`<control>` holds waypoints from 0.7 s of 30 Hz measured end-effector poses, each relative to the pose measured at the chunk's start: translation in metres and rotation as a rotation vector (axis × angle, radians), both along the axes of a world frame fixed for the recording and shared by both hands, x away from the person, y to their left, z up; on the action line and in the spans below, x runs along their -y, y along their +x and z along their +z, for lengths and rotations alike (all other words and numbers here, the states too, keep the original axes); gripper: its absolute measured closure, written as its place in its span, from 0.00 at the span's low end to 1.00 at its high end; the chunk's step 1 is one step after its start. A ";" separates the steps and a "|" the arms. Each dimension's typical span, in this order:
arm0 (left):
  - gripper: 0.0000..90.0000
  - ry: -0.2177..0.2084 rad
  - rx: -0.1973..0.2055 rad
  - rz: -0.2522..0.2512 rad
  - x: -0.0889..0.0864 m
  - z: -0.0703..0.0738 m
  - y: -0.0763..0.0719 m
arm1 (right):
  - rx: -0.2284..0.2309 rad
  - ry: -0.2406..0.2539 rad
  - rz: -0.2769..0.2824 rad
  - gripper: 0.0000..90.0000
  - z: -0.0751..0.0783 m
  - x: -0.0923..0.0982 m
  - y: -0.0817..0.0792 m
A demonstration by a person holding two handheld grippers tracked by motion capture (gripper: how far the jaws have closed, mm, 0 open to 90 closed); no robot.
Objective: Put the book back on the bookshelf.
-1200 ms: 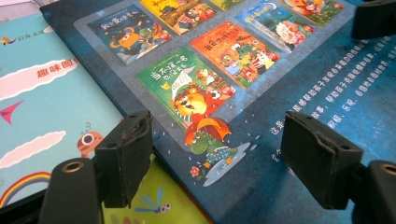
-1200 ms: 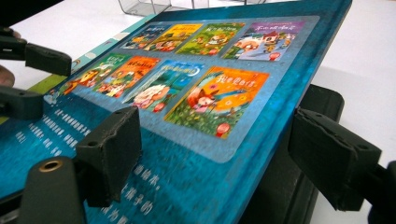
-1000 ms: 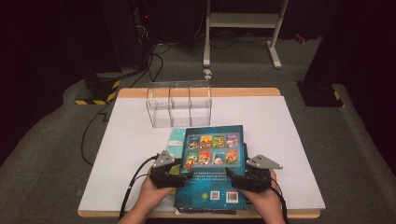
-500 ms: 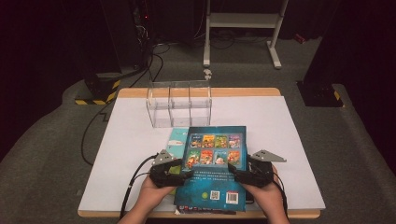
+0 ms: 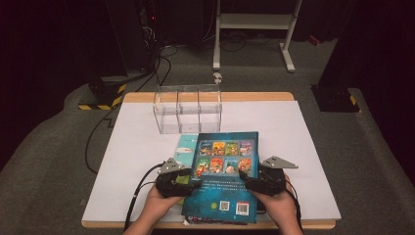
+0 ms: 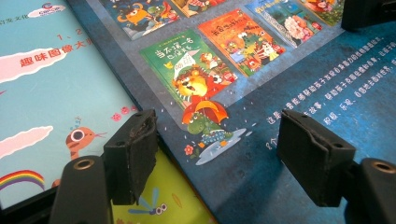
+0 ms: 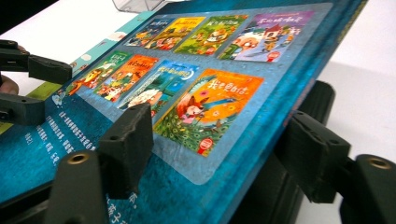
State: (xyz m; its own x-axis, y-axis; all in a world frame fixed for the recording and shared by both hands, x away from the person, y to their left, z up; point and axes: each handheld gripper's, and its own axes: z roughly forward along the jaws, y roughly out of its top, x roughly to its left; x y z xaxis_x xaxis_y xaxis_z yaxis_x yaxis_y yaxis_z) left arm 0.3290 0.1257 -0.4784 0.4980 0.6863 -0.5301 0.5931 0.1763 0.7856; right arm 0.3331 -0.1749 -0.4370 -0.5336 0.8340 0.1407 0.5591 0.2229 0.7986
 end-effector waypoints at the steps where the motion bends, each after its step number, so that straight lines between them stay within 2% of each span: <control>1: 0.32 -0.001 0.001 0.000 0.000 0.000 0.000 | 0.010 -0.009 -0.002 0.34 0.001 -0.001 -0.001; 5: 0.32 -0.005 -0.003 -0.001 -0.002 0.000 0.000 | 0.043 -0.028 -0.014 0.41 0.006 0.000 -0.005; 14: 0.32 -0.029 -0.008 -0.005 -0.003 0.000 0.001 | 0.094 -0.011 0.002 0.44 0.009 0.003 -0.011; 21: 0.30 -0.030 -0.014 -0.008 -0.004 -0.001 0.002 | 0.101 -0.025 0.010 0.45 0.009 0.004 -0.012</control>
